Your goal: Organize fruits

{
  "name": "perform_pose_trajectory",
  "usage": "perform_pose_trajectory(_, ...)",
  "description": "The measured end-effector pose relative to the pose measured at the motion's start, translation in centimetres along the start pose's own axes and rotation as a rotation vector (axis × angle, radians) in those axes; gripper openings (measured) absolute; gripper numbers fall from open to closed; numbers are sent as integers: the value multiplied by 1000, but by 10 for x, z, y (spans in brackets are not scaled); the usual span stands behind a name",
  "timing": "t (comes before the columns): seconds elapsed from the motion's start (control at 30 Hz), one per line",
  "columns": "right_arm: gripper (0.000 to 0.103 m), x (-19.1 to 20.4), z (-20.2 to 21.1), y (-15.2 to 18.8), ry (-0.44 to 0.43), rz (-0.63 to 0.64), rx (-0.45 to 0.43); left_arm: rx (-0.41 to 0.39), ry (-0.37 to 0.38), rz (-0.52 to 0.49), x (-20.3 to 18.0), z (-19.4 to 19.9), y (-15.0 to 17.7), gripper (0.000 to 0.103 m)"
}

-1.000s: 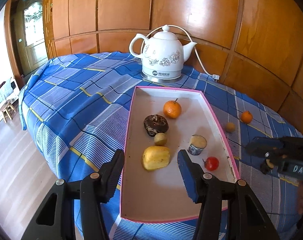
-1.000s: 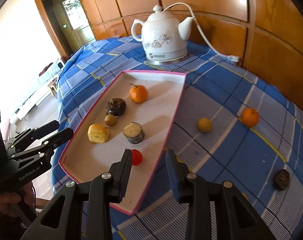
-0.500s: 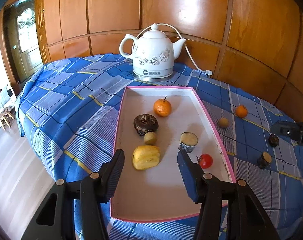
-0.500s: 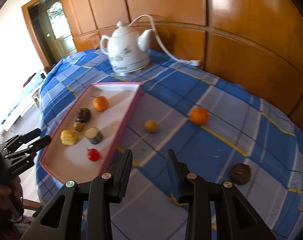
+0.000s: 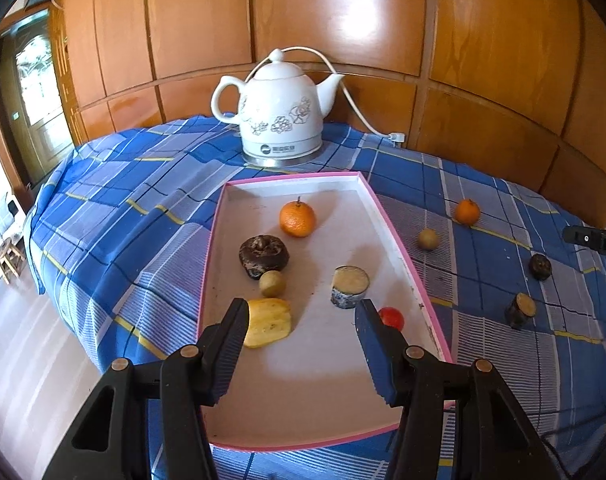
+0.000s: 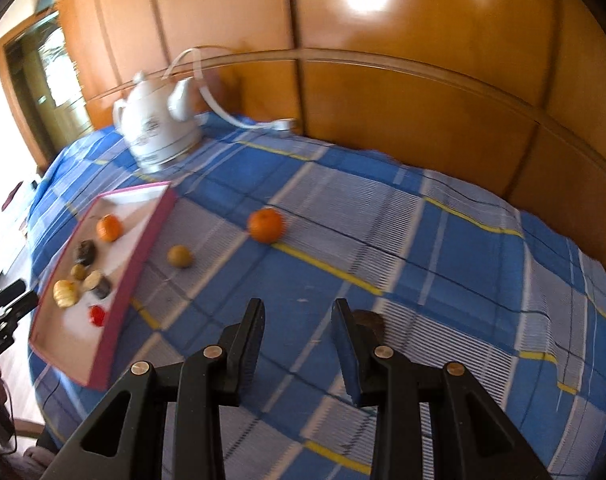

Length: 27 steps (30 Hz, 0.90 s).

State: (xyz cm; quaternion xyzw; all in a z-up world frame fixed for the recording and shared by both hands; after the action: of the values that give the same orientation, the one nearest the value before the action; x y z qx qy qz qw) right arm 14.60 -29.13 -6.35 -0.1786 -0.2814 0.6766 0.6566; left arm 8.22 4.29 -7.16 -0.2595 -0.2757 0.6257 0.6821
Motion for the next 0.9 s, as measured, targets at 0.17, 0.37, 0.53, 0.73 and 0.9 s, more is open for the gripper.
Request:
perform_pose_trajectory(0.17, 35, -29, -6, 2, 10, -105, 0, 2, 3, -34, -12, -2, -6, 56)
perform_pose_trajectory(0.37, 35, -40, -8, 2, 11, -154, 4, 5, 13, -73, -29, -7, -13, 56)
perform_pose_trajectory(0.53, 35, -43, -8, 1, 5, -175, 7, 4, 28, -116, -46, -13, -22, 56)
perform_pose_trajectory(0.73, 35, -43, -9, 0, -1, -177, 12, 11, 50, -166, -65, -21, -30, 56)
perform_pose_trajectory(0.9, 35, -41, -11, 1, -4, -174, 23, 32, 83, -218, -82, -33, -35, 56)
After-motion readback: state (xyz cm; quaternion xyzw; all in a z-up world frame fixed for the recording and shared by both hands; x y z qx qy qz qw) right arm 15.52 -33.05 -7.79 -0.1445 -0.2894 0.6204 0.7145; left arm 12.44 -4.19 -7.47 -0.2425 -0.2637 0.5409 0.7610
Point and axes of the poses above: each gripper's, at about its wrist camera, not at the fingertips, and z roughly against the way its jaws point, x to its left, y to its underside, the point moved 7 cm from there along -z, roughly the way its jaws point, and after that the axes turned 4 degrees about -z, right-handed, at the moved point
